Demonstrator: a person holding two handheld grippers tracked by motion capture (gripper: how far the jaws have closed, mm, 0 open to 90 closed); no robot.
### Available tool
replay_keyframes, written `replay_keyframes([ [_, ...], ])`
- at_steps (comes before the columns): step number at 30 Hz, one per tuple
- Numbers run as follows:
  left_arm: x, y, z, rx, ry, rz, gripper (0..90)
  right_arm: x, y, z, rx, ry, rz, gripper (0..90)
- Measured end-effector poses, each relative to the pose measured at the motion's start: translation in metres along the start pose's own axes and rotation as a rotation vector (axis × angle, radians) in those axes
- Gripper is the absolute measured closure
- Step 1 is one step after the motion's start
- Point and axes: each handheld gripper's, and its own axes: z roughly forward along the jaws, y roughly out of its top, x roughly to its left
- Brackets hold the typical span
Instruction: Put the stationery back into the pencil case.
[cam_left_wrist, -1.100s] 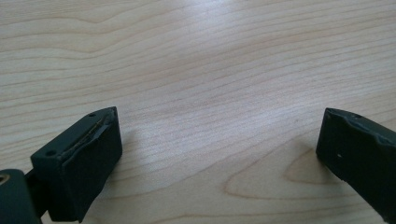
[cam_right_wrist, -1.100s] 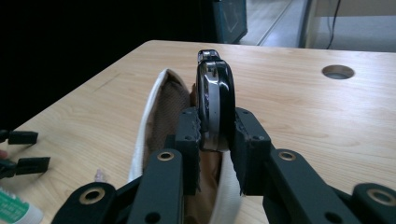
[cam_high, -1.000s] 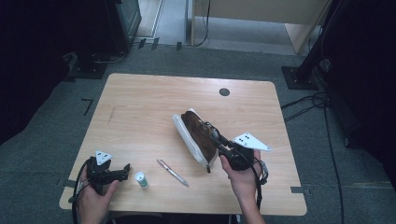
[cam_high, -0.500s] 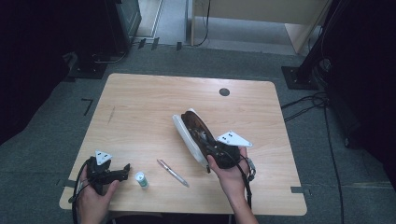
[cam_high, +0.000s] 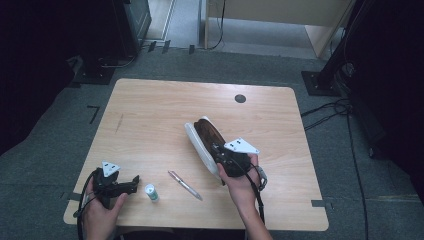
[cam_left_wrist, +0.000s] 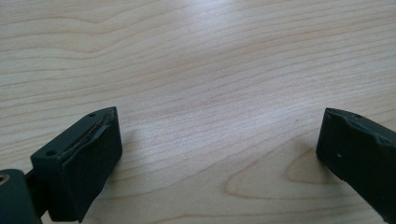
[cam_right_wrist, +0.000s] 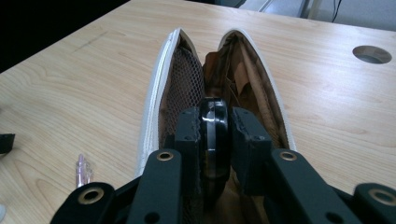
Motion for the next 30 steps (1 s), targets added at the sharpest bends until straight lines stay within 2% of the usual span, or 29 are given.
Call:
replay_keyframes([
  [8,0.0,0.0,0.0,0.0,0.0,0.0,0.4,-0.001,0.002,0.004,-0.006,0.001,0.004,72.9],
  [11,0.0,0.0,0.0,-0.001,0.0,-0.001,0.4,-0.001,0.006,0.002,-0.043,0.002,0.012,69.9],
  [18,0.0,0.0,0.0,-0.001,0.0,-0.001,0.4,0.001,0.01,-0.009,-0.077,0.016,0.013,70.1],
  [24,0.0,0.0,0.0,-0.001,0.0,-0.001,0.5,0.013,0.004,-0.031,-0.117,0.064,-0.014,70.8],
  [30,0.0,0.0,0.0,-0.001,0.0,-0.001,0.5,0.025,-0.008,-0.04,-0.123,0.11,-0.032,70.9],
])
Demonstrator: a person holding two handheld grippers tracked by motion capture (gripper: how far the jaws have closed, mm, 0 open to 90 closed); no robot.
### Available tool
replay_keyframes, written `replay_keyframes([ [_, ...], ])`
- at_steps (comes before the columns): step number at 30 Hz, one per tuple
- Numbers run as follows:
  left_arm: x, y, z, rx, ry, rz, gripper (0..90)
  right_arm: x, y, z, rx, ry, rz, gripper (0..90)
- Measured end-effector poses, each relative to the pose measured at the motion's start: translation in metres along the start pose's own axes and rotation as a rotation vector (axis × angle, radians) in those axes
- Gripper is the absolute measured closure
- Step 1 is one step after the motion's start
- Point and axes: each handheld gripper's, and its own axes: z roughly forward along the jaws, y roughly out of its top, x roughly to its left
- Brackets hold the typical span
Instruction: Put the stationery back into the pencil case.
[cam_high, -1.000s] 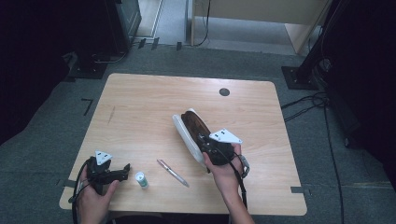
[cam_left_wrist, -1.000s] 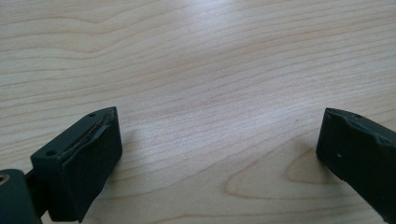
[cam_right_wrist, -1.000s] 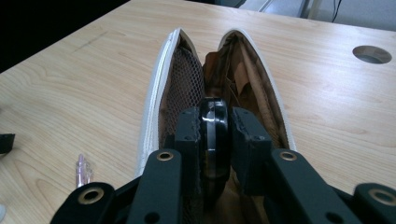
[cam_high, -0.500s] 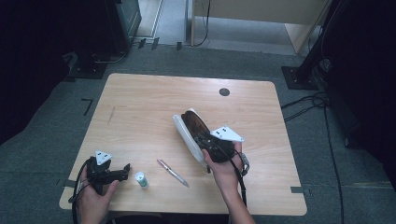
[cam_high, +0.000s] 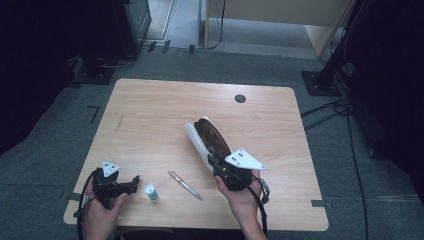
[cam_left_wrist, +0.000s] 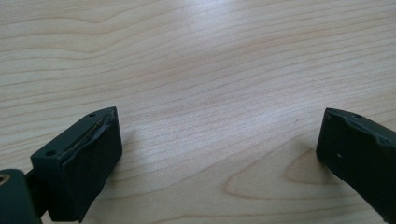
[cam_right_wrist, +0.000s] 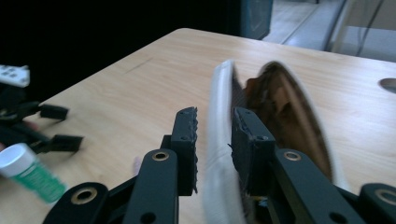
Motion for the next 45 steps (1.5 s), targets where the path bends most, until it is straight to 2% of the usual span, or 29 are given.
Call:
replay_keyframes([
  [1,0.0,0.0,0.0,0.0,0.0,0.0,0.4,0.006,-0.006,-0.001,0.005,0.023,-0.007,70.9],
  [5,0.0,0.0,0.0,0.0,0.0,-0.001,0.5,0.013,-0.017,0.001,0.019,0.044,-0.025,70.8],
  [8,0.0,0.0,0.0,0.0,0.0,0.0,0.5,0.019,-0.03,0.005,0.029,0.068,-0.004,70.8],
  [16,0.0,0.0,0.0,0.0,0.0,0.0,0.5,0.027,-0.051,0.013,0.07,0.082,-0.026,71.0],
  [19,0.0,0.0,0.0,0.0,0.0,0.0,0.4,0.03,-0.062,0.018,0.107,0.082,-0.042,71.4],
  [22,0.0,0.0,0.0,0.0,0.0,0.0,0.5,0.031,-0.068,0.022,0.12,0.086,-0.041,71.7],
  [23,0.0,0.0,0.0,0.0,0.0,0.0,0.5,0.033,-0.074,0.025,0.141,0.095,-0.039,72.2],
  [33,0.0,0.0,0.0,0.0,0.0,0.0,0.4,0.036,-0.089,0.038,0.217,0.107,-0.053,73.5],
  [34,0.0,0.0,0.0,0.0,0.0,0.0,0.5,0.038,-0.091,0.041,0.241,0.107,-0.07,74.1],
  [36,0.0,0.0,0.0,0.0,0.0,0.0,0.5,0.039,-0.093,0.044,0.256,0.116,-0.07,74.9],
  [45,0.0,0.0,0.0,0.0,0.0,0.0,0.4,0.041,-0.1,0.047,0.301,0.108,-0.078,78.6],
])
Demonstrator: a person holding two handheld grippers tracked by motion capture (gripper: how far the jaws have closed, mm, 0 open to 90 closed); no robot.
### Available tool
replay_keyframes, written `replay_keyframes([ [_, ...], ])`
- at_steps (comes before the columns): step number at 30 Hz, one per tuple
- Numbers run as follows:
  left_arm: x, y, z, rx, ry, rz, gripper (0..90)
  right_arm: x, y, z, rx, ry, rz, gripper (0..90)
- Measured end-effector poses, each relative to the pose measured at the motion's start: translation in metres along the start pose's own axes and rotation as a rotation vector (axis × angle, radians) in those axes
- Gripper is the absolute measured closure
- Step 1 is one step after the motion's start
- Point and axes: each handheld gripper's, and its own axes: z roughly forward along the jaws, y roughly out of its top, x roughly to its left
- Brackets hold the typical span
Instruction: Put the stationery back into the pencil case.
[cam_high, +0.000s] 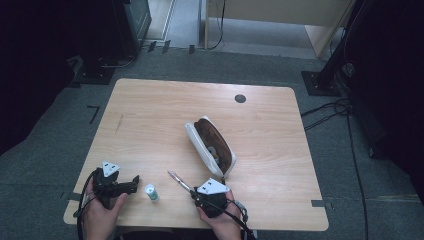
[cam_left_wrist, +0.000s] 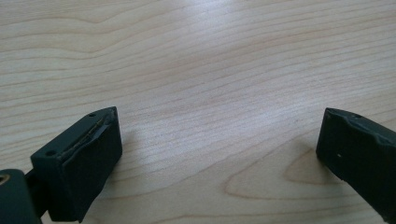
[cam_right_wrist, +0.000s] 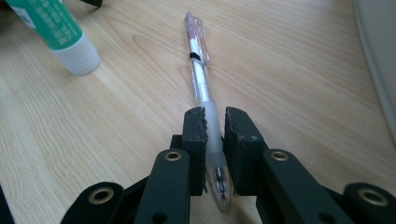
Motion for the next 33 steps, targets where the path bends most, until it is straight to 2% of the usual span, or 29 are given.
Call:
replay_keyframes([
  [2,0.0,0.0,0.0,0.0,0.0,0.0,0.5,0.0003,-0.0011,0.0002,-0.003,0.004,-0.006,79.0],
  [7,-0.0001,-0.0001,0.0,0.0,0.001,-0.001,0.5,0.0033,-0.0015,0.0005,0.001,-0.011,-0.089,78.6],
  [11,-0.0001,-0.0001,0.0,0.0,0.001,-0.001,0.5,0.0031,-0.0014,0.0004,0.002,-0.006,-0.087,77.0],
  [12,-0.0001,-0.0001,0.0,0.0,0.0,0.0,0.5,0.0026,-0.0015,0.0002,0.003,-0.002,-0.062,76.5],
  [14,-0.0001,-0.0001,0.0,-0.001,0.0,0.0,0.5,0.0025,-0.0015,0.0003,0.001,-0.002,-0.061,76.5],
  [18,-0.0001,-0.0001,0.0,0.0,0.001,-0.001,0.5,0.0048,-0.0017,0.0006,-0.001,-0.013,-0.081,76.4],
  [20,-0.0001,-0.0001,0.0,0.0,0.001,-0.001,0.4,0.0055,-0.0019,0.0003,0.001,-0.028,-0.102,80.1],
  [24,-0.0001,-0.0001,0.0,-0.001,0.001,-0.001,0.5,0.0061,-0.0021,0.0004,-0.001,-0.03,-0.105,81.1],
  [28,-0.0001,-0.0001,0.0,0.0,0.0,0.0,0.5,0.009,-0.0023,0.0001,-0.002,-0.05,-0.081,81.5],
  [33,0.0,0.0,0.0,0.0,0.0,0.0,0.5,0.0086,-0.0024,-0.0004,-0.005,-0.047,-0.068,81.6],
])
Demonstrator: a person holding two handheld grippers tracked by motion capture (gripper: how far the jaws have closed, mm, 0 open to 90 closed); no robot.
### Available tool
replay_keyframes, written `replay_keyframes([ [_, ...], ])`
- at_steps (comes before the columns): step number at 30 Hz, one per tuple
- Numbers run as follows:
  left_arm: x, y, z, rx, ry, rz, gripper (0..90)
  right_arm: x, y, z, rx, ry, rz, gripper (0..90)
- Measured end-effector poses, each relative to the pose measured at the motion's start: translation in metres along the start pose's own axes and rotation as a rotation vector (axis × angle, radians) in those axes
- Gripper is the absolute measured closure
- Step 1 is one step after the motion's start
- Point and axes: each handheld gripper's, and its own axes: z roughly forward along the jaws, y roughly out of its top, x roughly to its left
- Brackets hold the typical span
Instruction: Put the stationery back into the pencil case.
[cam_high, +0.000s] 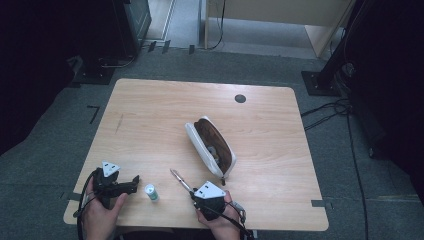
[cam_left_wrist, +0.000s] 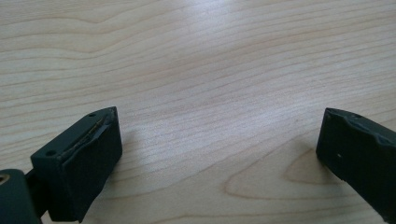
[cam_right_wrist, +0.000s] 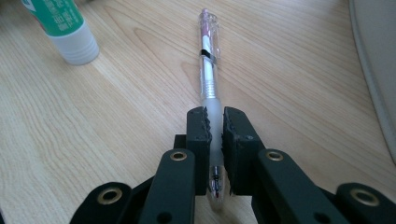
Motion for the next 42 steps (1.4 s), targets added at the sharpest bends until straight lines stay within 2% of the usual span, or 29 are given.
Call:
replay_keyframes([
  [9,0.0,0.0,0.0,0.0,0.0,0.0,0.5,0.001,0.007,-0.006,-0.04,-0.009,0.01,81.6],
  [18,0.0,0.0,0.0,0.0,0.0,0.0,0.5,-0.006,0.033,-0.025,-0.104,-0.018,0.007,81.6],
  [31,0.0,0.0,0.0,0.001,0.0,0.0,0.5,-0.013,0.063,-0.043,-0.16,-0.02,0.012,81.6],
  [42,0.0,0.0,0.0,0.001,0.0,0.0,0.5,-0.026,0.083,-0.059,-0.221,-0.057,0.022,81.6],
])
